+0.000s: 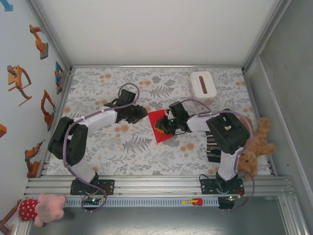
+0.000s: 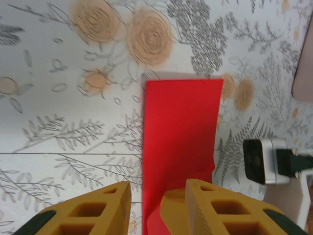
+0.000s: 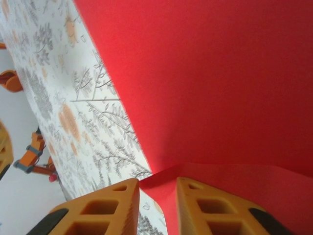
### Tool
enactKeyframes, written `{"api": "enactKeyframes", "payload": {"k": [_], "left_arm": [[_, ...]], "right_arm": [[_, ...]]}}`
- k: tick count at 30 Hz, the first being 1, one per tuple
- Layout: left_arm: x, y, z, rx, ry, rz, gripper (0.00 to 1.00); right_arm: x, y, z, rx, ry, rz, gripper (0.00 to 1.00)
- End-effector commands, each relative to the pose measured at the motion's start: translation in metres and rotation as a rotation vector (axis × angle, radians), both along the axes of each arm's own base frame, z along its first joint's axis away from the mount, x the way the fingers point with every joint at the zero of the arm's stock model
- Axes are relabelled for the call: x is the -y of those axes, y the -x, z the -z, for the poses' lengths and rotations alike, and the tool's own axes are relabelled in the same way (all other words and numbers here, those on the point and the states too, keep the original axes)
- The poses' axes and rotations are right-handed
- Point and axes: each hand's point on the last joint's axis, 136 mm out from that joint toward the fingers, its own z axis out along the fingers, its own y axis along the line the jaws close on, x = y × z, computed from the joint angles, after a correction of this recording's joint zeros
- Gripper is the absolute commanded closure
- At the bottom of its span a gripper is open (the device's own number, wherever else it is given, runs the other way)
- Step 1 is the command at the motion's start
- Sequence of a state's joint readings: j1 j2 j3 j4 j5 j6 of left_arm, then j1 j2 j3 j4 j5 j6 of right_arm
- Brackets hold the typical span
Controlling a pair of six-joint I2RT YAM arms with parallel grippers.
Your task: Fold a paper plane with a square sheet of paper (pick it up from the middle)
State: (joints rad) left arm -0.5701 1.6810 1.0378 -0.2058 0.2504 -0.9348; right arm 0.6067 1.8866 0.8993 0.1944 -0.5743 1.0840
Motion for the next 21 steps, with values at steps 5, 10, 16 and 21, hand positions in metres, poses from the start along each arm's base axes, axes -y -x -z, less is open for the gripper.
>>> {"api": "enactKeyframes", "payload": {"k": [5,10,16,21], "left_arm": [[0.031,0.018,0.013,-0.040,0.035,0.079,0.77],[0.045,0.027,0.026,-0.072,0.025,0.114,0.85],[0.056,0.033,0.037,-0.102,0.021,0.143,0.95],[0.062,0.033,0.040,-0.115,0.022,0.152,0.98]], "right_arm": [[0.016,0.012,0.024,-0.061,0.099,0.024,0.96],[0.017,0.013,0.026,-0.071,0.115,0.017,1.00],[0.017,0.012,0.027,-0.077,0.119,0.020,1.00],[0.017,0.012,0.026,-0.075,0.116,0.023,1.00]]}}
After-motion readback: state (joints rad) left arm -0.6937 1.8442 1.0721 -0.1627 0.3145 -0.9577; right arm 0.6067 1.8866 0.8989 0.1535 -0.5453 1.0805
